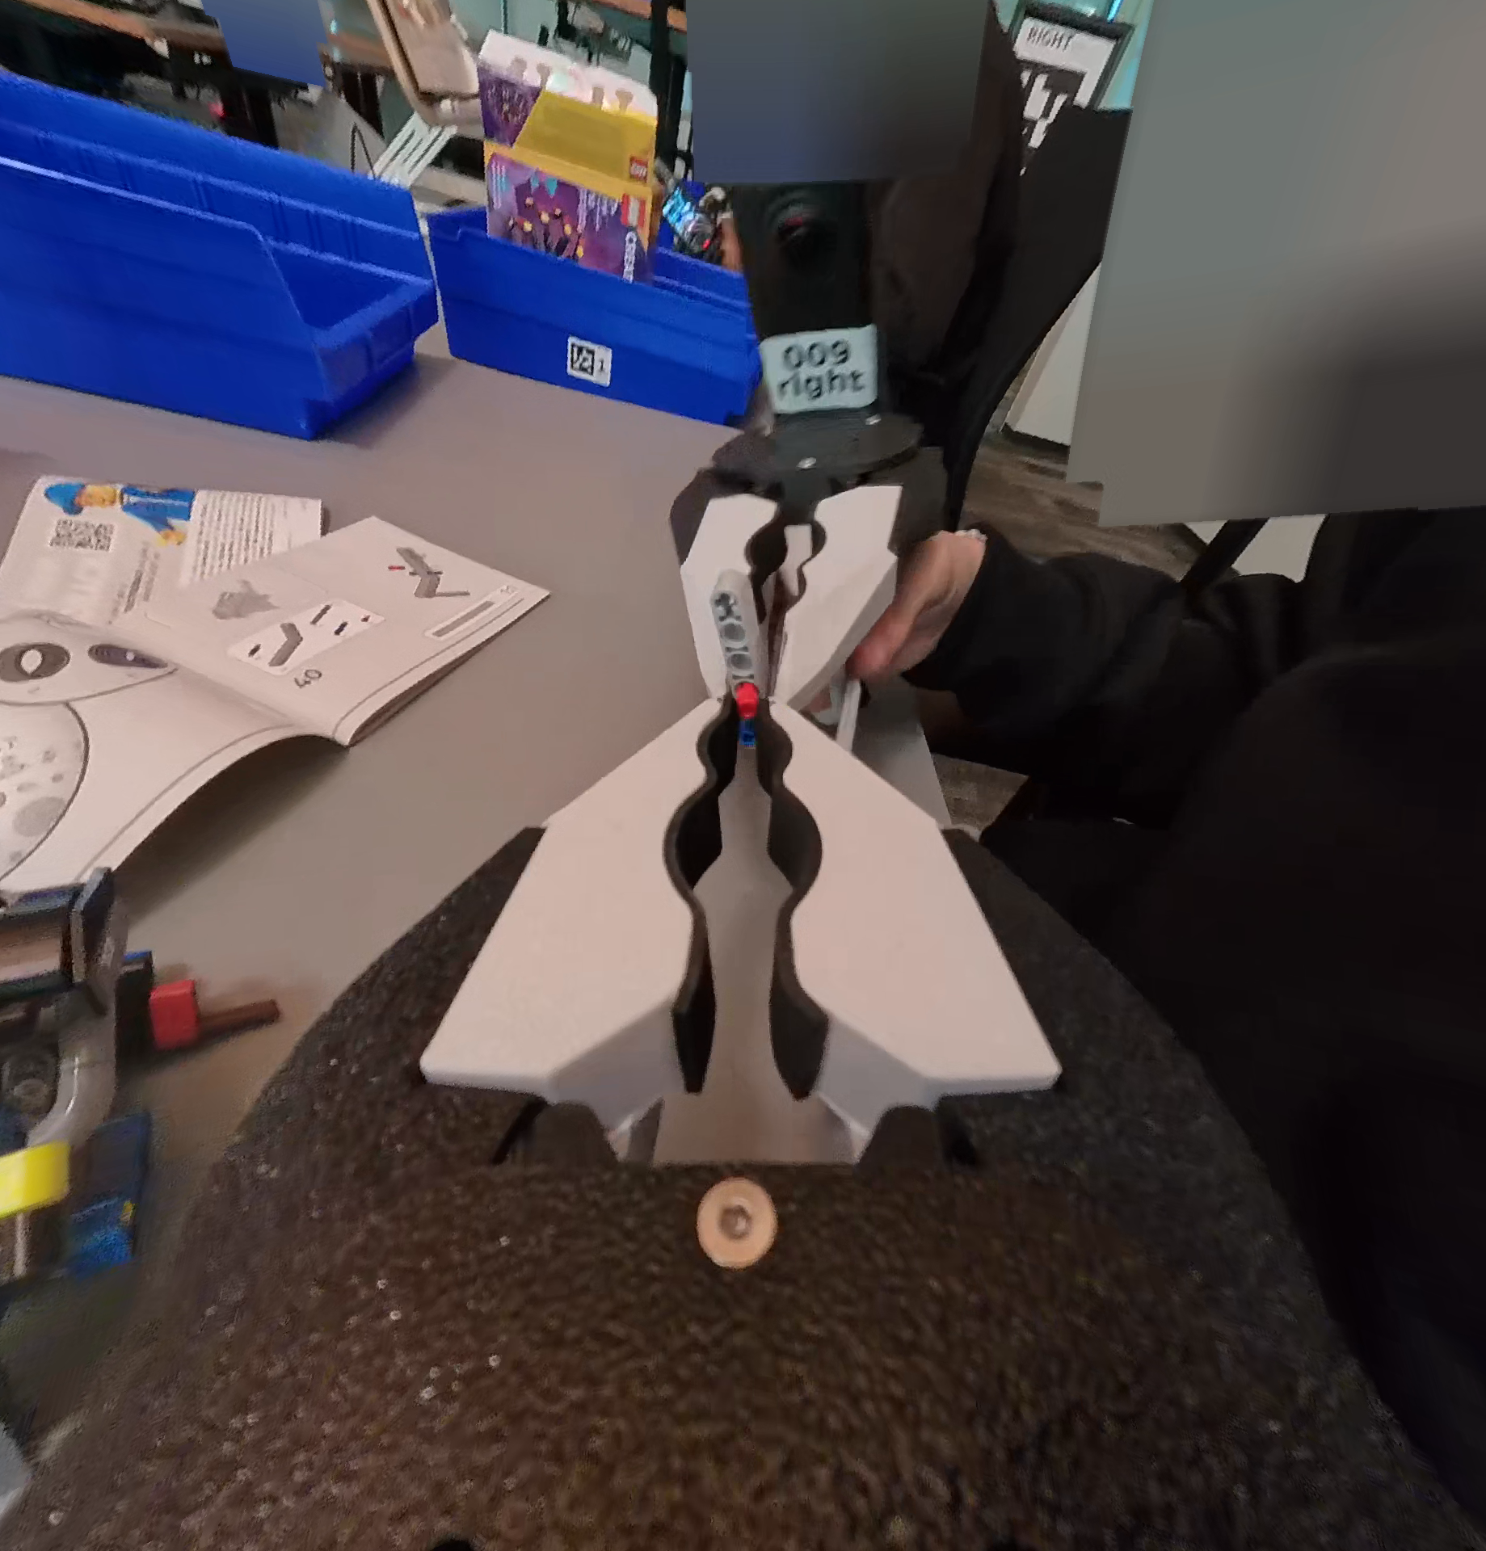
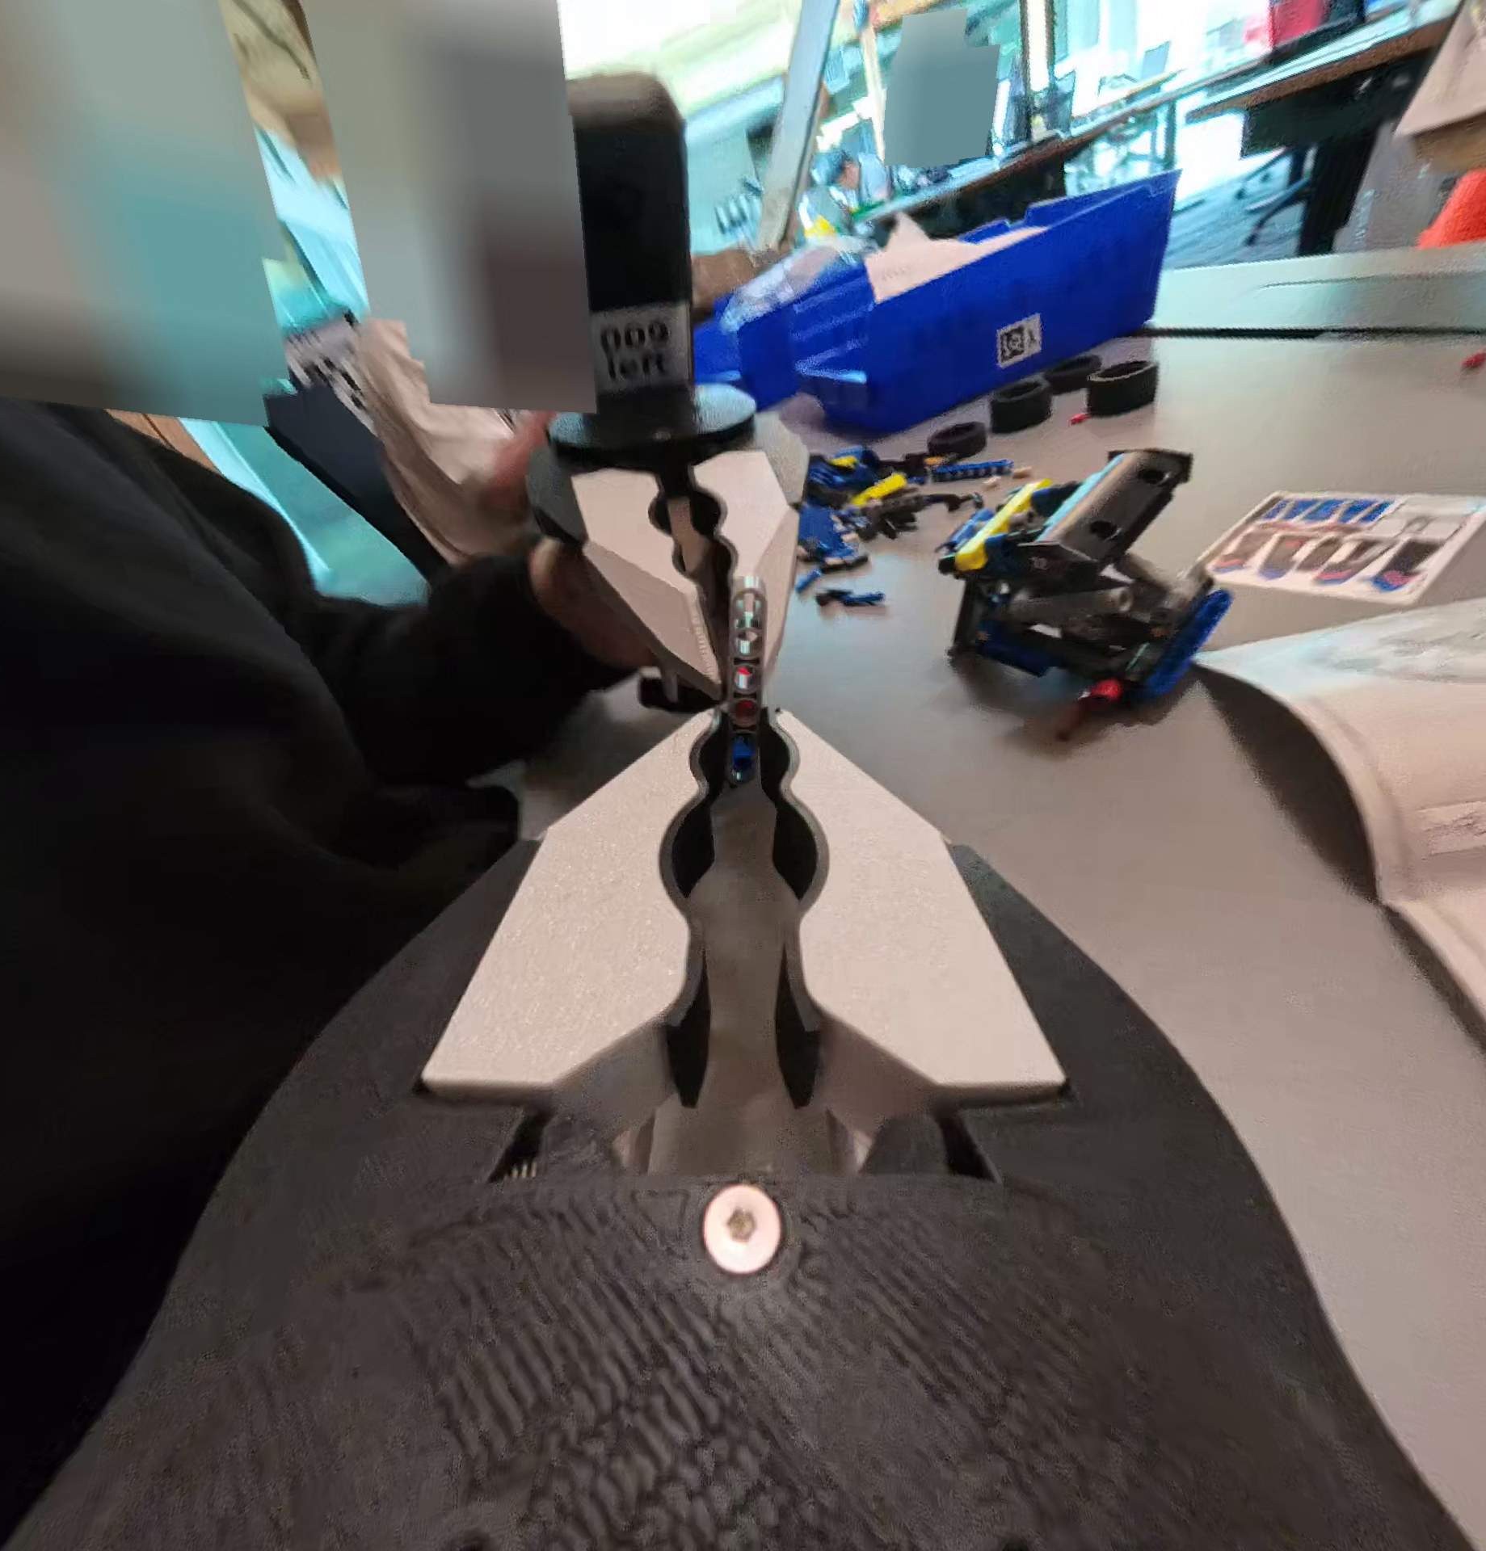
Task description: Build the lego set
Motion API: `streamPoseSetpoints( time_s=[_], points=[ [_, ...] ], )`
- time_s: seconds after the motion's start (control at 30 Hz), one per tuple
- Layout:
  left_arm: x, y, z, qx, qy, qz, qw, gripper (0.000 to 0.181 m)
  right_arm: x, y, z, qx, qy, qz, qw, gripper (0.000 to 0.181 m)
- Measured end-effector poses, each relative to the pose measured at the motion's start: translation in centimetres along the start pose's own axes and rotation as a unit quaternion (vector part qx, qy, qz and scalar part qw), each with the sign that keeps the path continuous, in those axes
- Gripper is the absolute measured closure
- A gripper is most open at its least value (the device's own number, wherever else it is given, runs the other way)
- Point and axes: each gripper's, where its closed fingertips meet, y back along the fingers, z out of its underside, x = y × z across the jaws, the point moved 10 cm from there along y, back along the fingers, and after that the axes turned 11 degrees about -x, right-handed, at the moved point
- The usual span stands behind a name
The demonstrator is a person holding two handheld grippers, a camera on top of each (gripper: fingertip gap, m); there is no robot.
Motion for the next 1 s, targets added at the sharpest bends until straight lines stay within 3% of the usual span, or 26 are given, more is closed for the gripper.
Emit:
streamPoseSetpoints(
  time_s=[0.13, 0.23, 0.33, 0.43, 0.77, 0.9, 1.0],
  points=[
    [0.5, 0.0, -0.3, 0.009, -0.007, 0.010, 1.000, 0.180, -0.8, -0.5, -0.6, -0.028, 0.050, 0.016, 0.998, 0.175],
    [0.9, 0.1, -0.3, -0.062, -0.069, -0.042, 0.995, 0.180, -0.9, -1.2, -0.3, -0.074, 0.074, 0.050, 0.993, 0.175],
    [1.0, 0.7, -0.4, -0.065, -0.081, -0.044, 0.994, 0.180, -1.2, -1.3, -0.6, -0.058, 0.077, 0.045, 0.994, 0.175],
    [0.6, 0.6, 0.3, -0.092, -0.090, -0.049, 0.990, 0.180, -1.1, -2.1, -0.2, -0.113, 0.099, 0.078, 0.986, 0.175],
    [-0.6, 0.8, 1.4, -0.075, -0.024, 0.013, 0.997, 0.181, -1.7, -2.9, -0.1, -0.131, 0.167, 0.117, 0.970, 0.175],
    [-0.8, 1.0, 1.4, -0.049, -0.003, 0.039, 0.998, 0.181, -2.0, -2.8, -0.1, -0.105, 0.198, 0.130, 0.966, 0.175],
    [-0.7, 0.7, 1.6, -0.091, -0.027, 0.011, 0.995, 0.180, -2.2, -3.3, 0.3, -0.154, 0.242, 0.166, 0.943, 0.174]
  ],
)
